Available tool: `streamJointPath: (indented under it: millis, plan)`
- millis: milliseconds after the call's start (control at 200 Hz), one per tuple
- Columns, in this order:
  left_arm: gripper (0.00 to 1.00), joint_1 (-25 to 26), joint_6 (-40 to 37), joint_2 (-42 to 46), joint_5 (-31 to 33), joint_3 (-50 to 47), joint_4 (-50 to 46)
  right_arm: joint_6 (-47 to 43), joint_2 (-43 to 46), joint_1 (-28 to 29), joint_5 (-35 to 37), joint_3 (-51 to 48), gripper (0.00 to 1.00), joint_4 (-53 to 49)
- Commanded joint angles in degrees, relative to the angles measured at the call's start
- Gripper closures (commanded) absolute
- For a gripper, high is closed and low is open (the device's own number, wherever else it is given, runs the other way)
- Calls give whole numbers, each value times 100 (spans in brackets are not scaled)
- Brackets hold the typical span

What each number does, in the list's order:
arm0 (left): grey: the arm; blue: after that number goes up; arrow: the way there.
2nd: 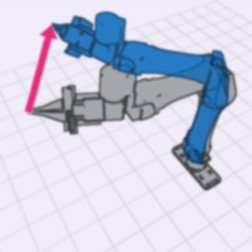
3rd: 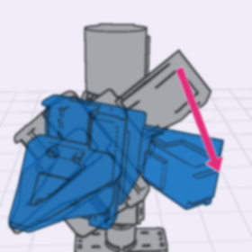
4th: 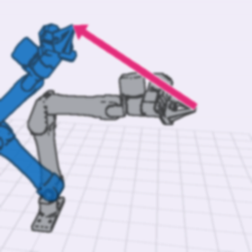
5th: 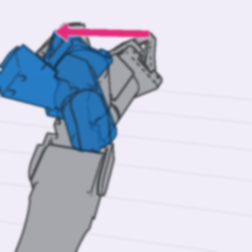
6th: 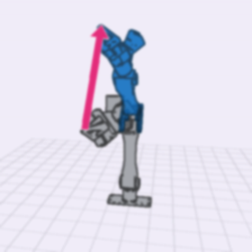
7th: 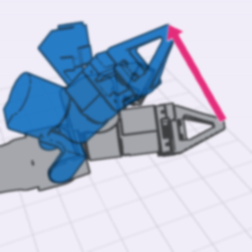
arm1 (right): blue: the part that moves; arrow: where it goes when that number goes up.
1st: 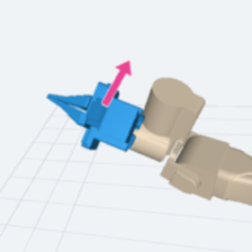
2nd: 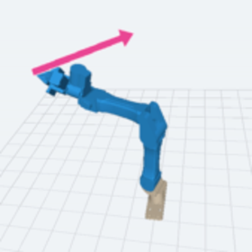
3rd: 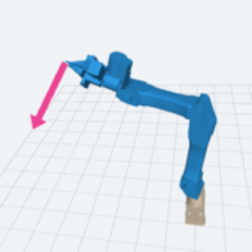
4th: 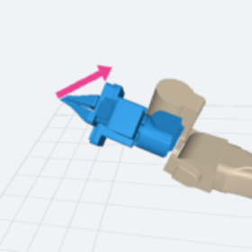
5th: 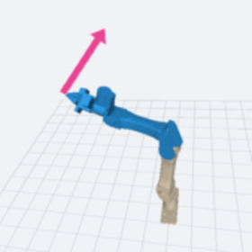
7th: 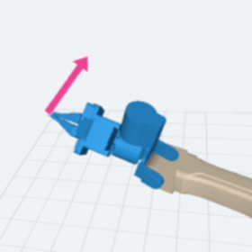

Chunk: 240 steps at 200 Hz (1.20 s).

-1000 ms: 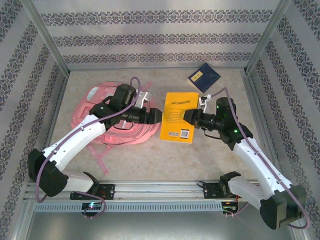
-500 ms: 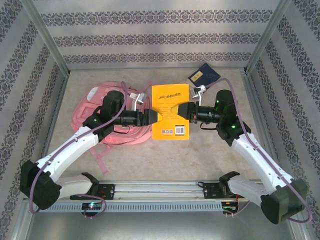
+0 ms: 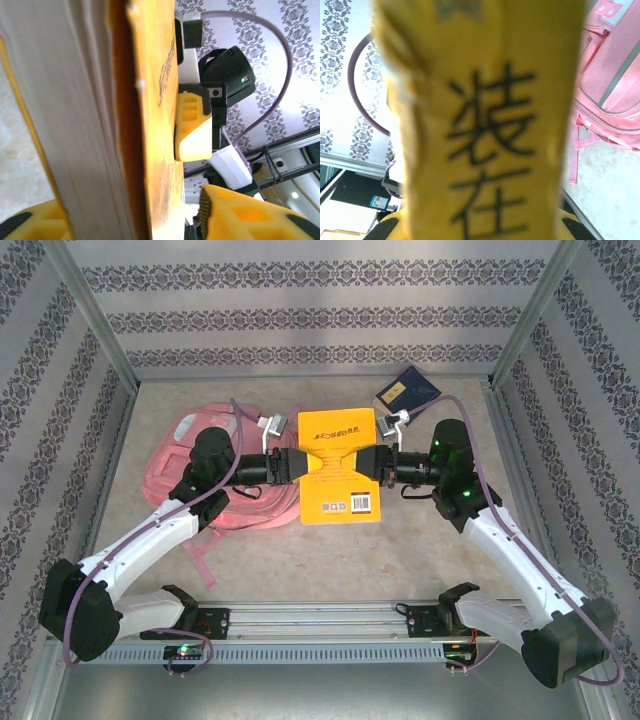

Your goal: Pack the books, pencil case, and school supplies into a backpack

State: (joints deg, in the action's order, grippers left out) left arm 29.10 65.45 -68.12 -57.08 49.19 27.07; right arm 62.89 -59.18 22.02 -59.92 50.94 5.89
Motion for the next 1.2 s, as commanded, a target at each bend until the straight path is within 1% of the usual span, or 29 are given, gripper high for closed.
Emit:
streamJointPath:
  millis: [0, 70, 135, 220, 260, 265, 285, 320, 340, 390, 475, 550, 595, 650, 709, 799, 884, 1019, 1079, 1114, 1194]
  plan:
    - [60, -69, 317, 59, -177, -96, 909, -27, 195, 57, -239, 30, 100, 395]
    - [71, -73, 403, 34, -175, -140, 1080, -82, 205, 48, -232, 46, 100, 346]
    - [83, -78, 458, 3, -189, -155, 1187, -193, 222, 16, -161, 59, 100, 236]
    - [100, -80, 497, -46, -203, -126, 1283, -272, 237, -56, 106, 39, 100, 152]
    - [100, -87, 471, -59, -159, -79, 1245, -322, 236, -91, 287, 44, 100, 105]
    - [100, -88, 465, -60, -148, -73, 1242, -326, 247, -96, 318, 42, 99, 96]
    - [100, -88, 456, -74, -99, -56, 1231, -341, 265, -113, 449, 41, 91, 54]
    - [100, -89, 450, -84, 17, -7, 1206, -341, 342, -127, 750, 6, 75, 46]
    - [100, -89, 444, -95, 104, 22, 1206, -321, 398, -134, 934, -44, 67, 86]
    - [100, -95, 423, -122, 370, 115, 1200, -244, 538, -113, 1380, -146, 57, 280]
    - [100, -93, 229, -56, 1075, 248, 1075, 52, 644, -30, 1867, -313, 48, 987]
    - [100, -106, 113, 37, 1959, 294, 1097, 413, 651, 41, 2370, -462, 43, 1617]
    - [100, -105, 235, 58, 2485, 195, 1410, 716, 644, 92, 2740, -626, 40, 2051]
    - [100, -106, 453, -3, 2889, 110, 1854, 1104, 634, 154, 3211, -865, 35, 2631]
    - [100, -104, 588, -118, 3066, 137, 2107, 1364, 557, 205, 3592, -1053, 33, 3128]
    - [100, -97, 766, -322, 2985, 262, 2275, 1502, 350, 398, 3946, -1209, 29, 3809]
    - [100, -98, 750, -370, 2995, 294, 2258, 1408, 179, 615, 4084, -1123, 28, 4005]
    - [100, -96, 628, -329, 3291, 241, 2188, 1111, 50, 998, 4433, -1086, 27, 4132]
    - [100, -90, 696, -404, 3312, 275, 2229, 1076, -26, 1158, 4601, -1082, 29, 4200]
    - [100, -98, 728, -444, 3316, 299, 2266, 1072, -85, 1247, 4710, -1065, 31, 4250]
    - [100, -83, 733, -479, 3326, 332, 2257, 1009, -206, 1419, 4960, -1016, 41, 4290]
